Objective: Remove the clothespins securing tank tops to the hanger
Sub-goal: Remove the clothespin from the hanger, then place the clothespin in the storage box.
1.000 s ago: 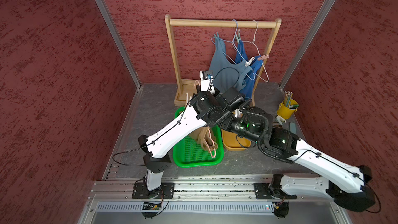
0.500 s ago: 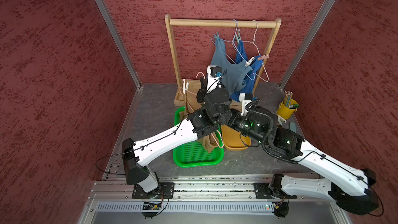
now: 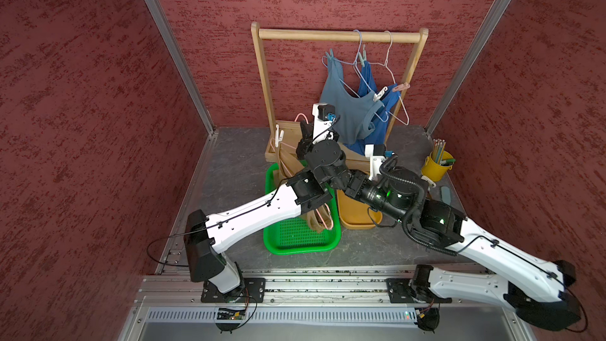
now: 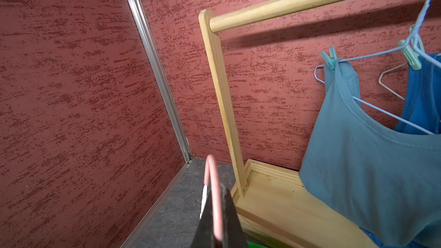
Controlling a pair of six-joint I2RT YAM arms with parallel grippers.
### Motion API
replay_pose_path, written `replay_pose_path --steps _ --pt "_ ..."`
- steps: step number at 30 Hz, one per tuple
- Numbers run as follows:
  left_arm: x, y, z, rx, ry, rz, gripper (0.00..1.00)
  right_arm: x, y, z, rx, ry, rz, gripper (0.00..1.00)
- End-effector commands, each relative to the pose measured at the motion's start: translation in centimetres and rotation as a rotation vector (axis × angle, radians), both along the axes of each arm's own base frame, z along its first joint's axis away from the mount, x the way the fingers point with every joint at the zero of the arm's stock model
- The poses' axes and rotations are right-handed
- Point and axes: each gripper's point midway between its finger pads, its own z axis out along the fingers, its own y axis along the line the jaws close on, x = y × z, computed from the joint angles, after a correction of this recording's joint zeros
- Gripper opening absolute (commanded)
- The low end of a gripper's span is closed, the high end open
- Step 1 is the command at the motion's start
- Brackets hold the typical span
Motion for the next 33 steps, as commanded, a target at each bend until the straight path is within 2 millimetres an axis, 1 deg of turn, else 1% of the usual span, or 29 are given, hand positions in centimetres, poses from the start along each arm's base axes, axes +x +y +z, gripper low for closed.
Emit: replay_pose_path --steps 1,3,5,7,8,9,12,14,16,19,20,21,23,25,26,27,29,30,31,32,33 --pt "-1.1 1.6 1.0 -0.058 -0.022 0.013 0.0 -0.3 -0.6 3.2 0.056 -0.052 0.002 0.16" --pt "-1.3 1.9 1.1 -0.088 -0.034 0.017 0.0 -0.1 -1.4 2.8 0.04 -0.045 -0.023 0.16" --pt "-1.5 2.2 1.2 -0.102 -0.037 0.024 0.0 0.4 -2.8 1.6 -0.013 -0.016 -0.066 0.16" --pt "-1.7 2.3 1.4 -0.11 -0.038 0.023 0.0 1.2 -4.4 -0.4 -0.086 0.025 -0.109 0.17" --pt "-1.8 2.3 1.4 -0.113 -0.039 0.02 0.0 1.8 -5.3 -1.9 -0.132 0.054 -0.127 0.18" --pt "-1.9 2.2 1.4 -0.115 -0.04 0.016 0.0 2.2 -6.0 -3.5 -0.174 0.084 -0.131 0.18" --pt "-2.2 2.1 1.2 -0.102 -0.032 0.006 0.0 4.0 -7.7 -9.8 -0.294 0.2 -0.119 0.18" --pt "-2.4 2.2 0.8 -0.104 -0.033 0.002 0.0 5.1 -8.6 -14.3 -0.363 0.271 -0.113 0.18" --pt "-2.6 2.3 0.7 -0.104 -0.033 -0.002 0.0 6.1 -9.2 -18.3 -0.442 0.33 -0.103 0.18" --pt "-3.0 2.2 0.7 -0.097 -0.029 -0.015 0.0 7.5 -10.2 -23.9 -0.579 0.414 -0.09 0.2" --pt "-3.1 2.1 0.7 -0.096 -0.029 -0.02 0.0 7.9 -10.3 -25.2 -0.616 0.43 -0.084 0.22" --pt "-3.2 1.9 0.5 -0.094 -0.027 -0.025 0.0 8.4 -10.4 -26.7 -0.66 0.45 -0.082 0.27" --pt "-3.4 1.6 0.2 -0.092 -0.025 -0.035 0.0 9.3 -10.6 -28.7 -0.72 0.477 -0.072 0.39" --pt "-3.6 1.3 0.0 -0.09 -0.024 -0.046 0.0 10.0 -10.1 -30.8 -0.764 0.516 -0.018 0.63" --pt "-3.7 1.2 0.0 -0.087 -0.022 -0.048 0.0 10.2 -10.0 -31.3 -0.784 0.531 0.0 0.71" --pt "-3.7 1.3 0.0 -0.089 -0.023 -0.05 0.0 10.3 -9.9 -31.5 -0.803 0.538 0.018 0.76" --pt "-3.7 1.3 -0.1 -0.084 -0.02 -0.05 0.0 10.5 -9.7 -30.6 -0.813 0.522 0.032 0.81" --pt "-3.8 1.3 0.0 -0.082 -0.02 -0.05 0.0 10.5 -9.8 -29.4 -0.809 0.502 0.027 0.82" --pt "-3.7 1.4 -0.1 -0.081 -0.019 -0.048 0.0 10.5 -10.0 -27.7 -0.799 0.474 0.014 0.83" --pt "-3.8 1.5 -0.1 -0.085 -0.021 -0.048 0.0 10.3 -10.1 -25.7 -0.778 0.438 0.001 0.84" --pt "-3.7 1.7 -0.1 -0.086 -0.021 -0.044 0.0 10.0 -10.1 -23.0 -0.74 0.387 -0.005 0.86"
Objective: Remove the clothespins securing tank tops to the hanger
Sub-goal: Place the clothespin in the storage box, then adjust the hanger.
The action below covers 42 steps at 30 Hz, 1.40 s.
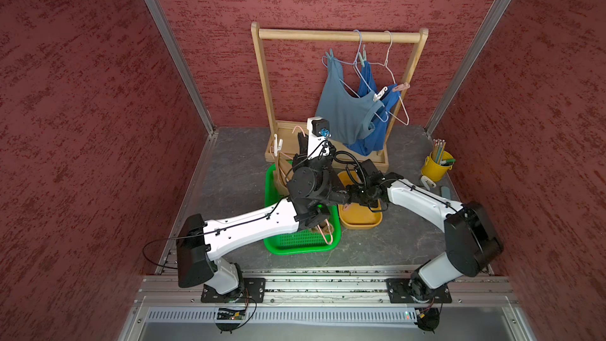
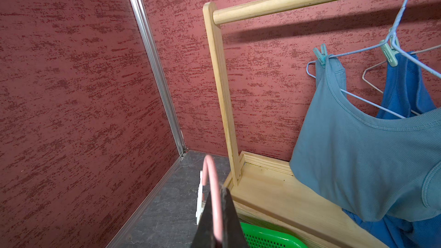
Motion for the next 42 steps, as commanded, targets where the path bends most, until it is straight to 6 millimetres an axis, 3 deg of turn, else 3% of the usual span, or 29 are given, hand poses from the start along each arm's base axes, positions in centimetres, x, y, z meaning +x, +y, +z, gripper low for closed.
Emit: replay_pose_path --steps 1,3,6,9,12,15,18,22,25,29,31,35,42 --pt "-0.4 1.1 0.8 -0.029 -0.013 0.001 0.0 -0.6 0.3 10.1 0.132 -0.205 0.048 0.87" --pt "-0.5 1.1 0.9 -0.026 -0.011 -0.002 0.0 -2.7 1.5 16.2 0.313 -0.324 0.105 0.84" --pt "-0.5 1.1 0.7 -0.014 -0.007 -0.001 0.0 -7.0 3.4 23.5 0.556 -0.432 0.219 0.76" --pt "-0.5 0.9 0.2 -0.002 0.0 -0.001 0.0 -10.8 6.3 27.5 0.641 -0.452 0.355 0.73" --pt "-0.5 0.7 0.1 0.005 0.002 -0.007 0.0 -13.4 9.5 29.8 0.665 -0.452 0.451 0.72" --pt "-0.6 1.0 0.5 -0.006 -0.003 -0.007 0.0 -15.0 11.3 29.9 0.668 -0.428 0.491 0.72" --pt "-0.8 1.3 0.9 -0.026 -0.011 -0.008 0.0 -16.0 12.4 28.7 0.676 -0.411 0.497 0.71" --pt "-1.0 1.7 1.5 -0.037 -0.016 -0.009 0.0 -16.0 12.4 27.1 0.697 -0.398 0.441 0.71" --pt "-1.2 2.2 1.7 -0.044 -0.019 -0.009 0.0 -15.8 11.3 26.8 0.694 -0.413 0.391 0.71" --pt "-1.4 2.6 1.6 -0.043 -0.019 -0.009 0.0 -15.6 7.4 28.5 0.689 -0.498 0.281 0.73" --pt "-1.5 2.8 1.5 -0.045 -0.019 -0.009 0.0 -16.0 6.8 28.2 0.682 -0.475 0.274 0.73" --pt "-1.5 2.8 1.5 -0.043 -0.019 -0.009 0.0 -17.7 8.7 25.5 0.704 -0.354 0.356 0.69" --pt "-1.4 2.3 1.7 -0.027 -0.012 -0.013 0.0 -19.3 14.3 23.7 0.702 -0.308 0.47 0.69"
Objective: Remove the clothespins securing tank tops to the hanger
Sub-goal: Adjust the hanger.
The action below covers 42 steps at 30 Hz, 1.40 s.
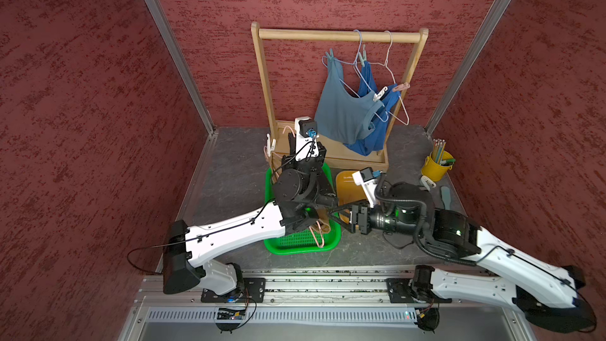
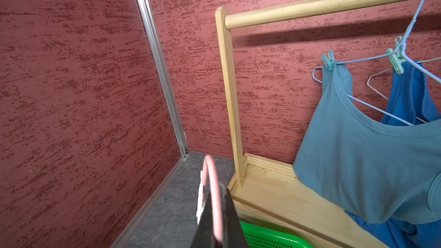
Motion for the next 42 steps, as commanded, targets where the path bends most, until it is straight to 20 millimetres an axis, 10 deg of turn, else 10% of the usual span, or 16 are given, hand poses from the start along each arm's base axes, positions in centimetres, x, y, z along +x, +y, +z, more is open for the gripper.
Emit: replay_pose_path --steps 1,9,18,29,42 --pt "-0.1 0.1 0.7 -0.016 -0.006 0.0 0.0 -0.8 2.6 0.7 0.068 0.008 0.043 0.69" --pt "0.0 -0.3 0.6 -0.012 -0.004 -0.003 0.0 -0.3 3.6 2.5 0.15 -0.006 0.004 0.65" --pt "0.2 -0.1 0.3 -0.004 -0.001 0.006 0.0 -1.0 -1.0 4.3 0.139 0.002 -0.06 0.64" --pt "0.6 -1.0 0.2 0.012 0.005 0.006 0.0 -2.3 3.7 1.6 0.089 0.045 0.023 0.61" --pt "0.5 -1.7 0.6 -0.012 -0.003 -0.004 0.0 0.8 1.6 1.1 0.004 -0.053 -0.158 0.0"
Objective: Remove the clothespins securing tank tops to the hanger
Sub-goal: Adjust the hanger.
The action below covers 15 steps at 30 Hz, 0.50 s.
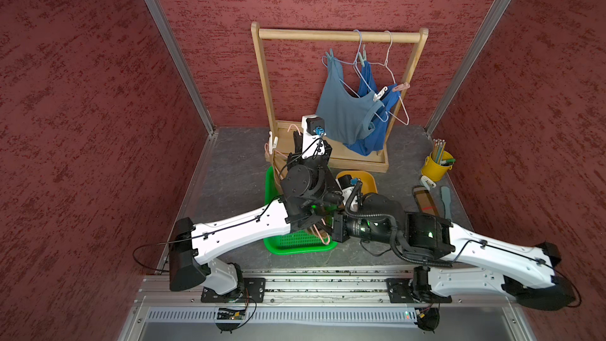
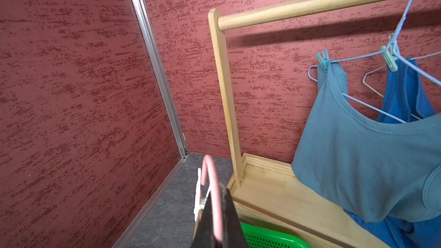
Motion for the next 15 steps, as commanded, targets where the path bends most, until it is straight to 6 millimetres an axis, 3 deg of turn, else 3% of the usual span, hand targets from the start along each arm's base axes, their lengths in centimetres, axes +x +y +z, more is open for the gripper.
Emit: replay_pose_path --steps 1,3,7,9,15 --pt "0.0 -0.5 0.4 -0.022 -0.008 -0.003 0.03 1.0 -0.8 1.5 0.026 -0.054 -0.062 0.0" --pt "-0.1 -0.4 0.9 -0.028 -0.01 -0.007 0.25 1.0 -0.8 1.2 0.026 -0.052 -0.061 0.0" --pt "-1.3 0.2 2.1 -0.037 -0.013 -0.037 0.52 1.0 -0.9 1.6 0.034 -0.063 -0.061 0.0" --pt "-2.1 0.7 2.7 -0.052 -0.018 -0.058 0.55 1.2 -1.2 2.0 0.04 -0.072 -0.071 0.0" --pt "-4.3 1.9 3.9 -0.026 -0.008 -0.127 0.53 1.5 -1.6 1.9 0.037 -0.076 -0.076 0.0"
